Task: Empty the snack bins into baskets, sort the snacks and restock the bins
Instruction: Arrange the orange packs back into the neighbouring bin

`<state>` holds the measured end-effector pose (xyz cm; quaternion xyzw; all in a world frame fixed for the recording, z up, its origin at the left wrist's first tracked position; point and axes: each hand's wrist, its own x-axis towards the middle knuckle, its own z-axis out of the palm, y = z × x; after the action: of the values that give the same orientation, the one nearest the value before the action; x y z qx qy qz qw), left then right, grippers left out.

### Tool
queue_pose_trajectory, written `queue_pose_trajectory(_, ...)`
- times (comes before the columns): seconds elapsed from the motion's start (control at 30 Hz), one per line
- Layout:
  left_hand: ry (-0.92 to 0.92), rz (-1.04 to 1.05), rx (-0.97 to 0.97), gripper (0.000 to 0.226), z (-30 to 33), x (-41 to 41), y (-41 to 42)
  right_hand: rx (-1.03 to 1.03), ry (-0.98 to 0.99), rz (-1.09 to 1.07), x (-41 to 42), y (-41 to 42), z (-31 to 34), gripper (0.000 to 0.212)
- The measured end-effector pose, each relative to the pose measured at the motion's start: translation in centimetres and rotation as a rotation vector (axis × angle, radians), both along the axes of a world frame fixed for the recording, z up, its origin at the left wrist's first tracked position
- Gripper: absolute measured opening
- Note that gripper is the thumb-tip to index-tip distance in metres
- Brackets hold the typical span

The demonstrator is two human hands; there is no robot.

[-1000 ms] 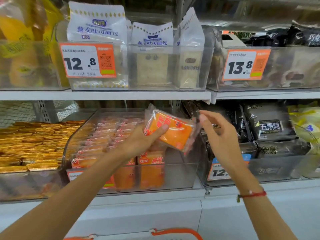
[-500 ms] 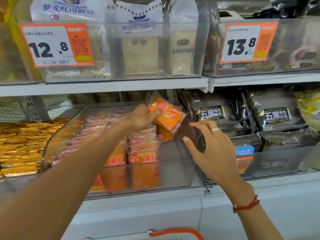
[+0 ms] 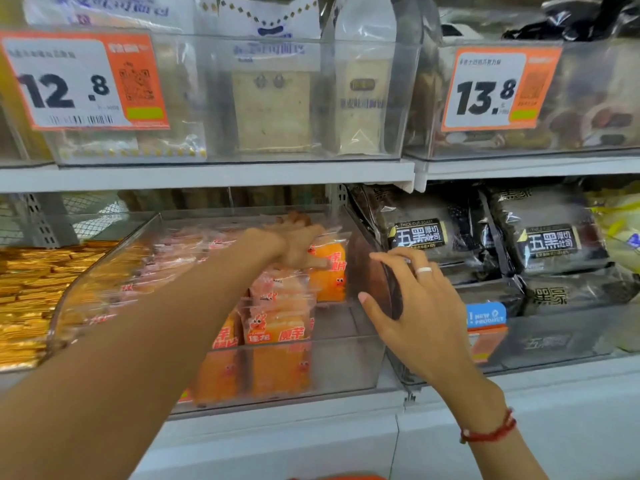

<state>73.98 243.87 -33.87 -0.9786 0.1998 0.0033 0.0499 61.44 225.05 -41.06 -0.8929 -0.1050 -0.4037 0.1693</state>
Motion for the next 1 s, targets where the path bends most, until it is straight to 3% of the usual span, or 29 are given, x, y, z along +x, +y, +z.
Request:
queue_pose_trajectory(0.1, -0.011, 0.014, -0.098, 0.075, -1.0, 0.6, -0.5, -0.010, -0.004, -0.001, 0.1, 0.0, 0.0, 0.049)
queue_pose_trajectory(0.23, -0.033, 0.033, -0.450, 0.075, -1.9, 0.6, 0.2, -0.033, -0.001, -0.015, 0.0, -0.1, -0.1, 0.052)
queue_pose_trajectory(0.4, -0.215, 0.069, -0.307, 0.074, -2.1, 1.2, 0.5, -0.058, -0.009, -0.029, -0.1, 0.0, -0.1, 0.055)
queue_pose_trajectory(0.5, -0.172, 0.079, -0.274, 0.077, -2.2, 1.1, 0.0, -0.082, -0.003, -0.039, -0.3, 0.1, 0.1, 0.057)
queue_pose_trajectory(0.6, -0.094, 0.106, -0.371, 0.082, -1.2, -0.5, 0.5, -0.101, 0.031, -0.024, -0.5, 0.0, 0.4, 0.059)
queue_pose_trajectory(0.73, -0.214, 0.092, -0.566, 0.060, -0.6, -5.8, 3.0, -0.132, 0.088, -0.023, -0.9, -0.3, 0.9, 0.064)
queue_pose_trajectory(0.8, -0.313, 0.062, -0.668, 0.044, -1.1, -10.3, 4.6, -0.120, 0.013, 0.002, -1.9, 0.0, 0.9, 0.058)
queue_pose_trajectory(0.93, -0.590, 0.048, -0.934, 0.021, -4.1, -20.2, 8.1, -0.048, -0.213, 0.208, -5.9, 3.2, -0.5, 0.025)
queue_pose_trajectory(1.0, -0.584, 0.110, -1.080, 0.019, -6.9, -24.4, 10.2, -0.040, -0.194, 0.344, -8.2, 5.9, -2.8, 0.016)
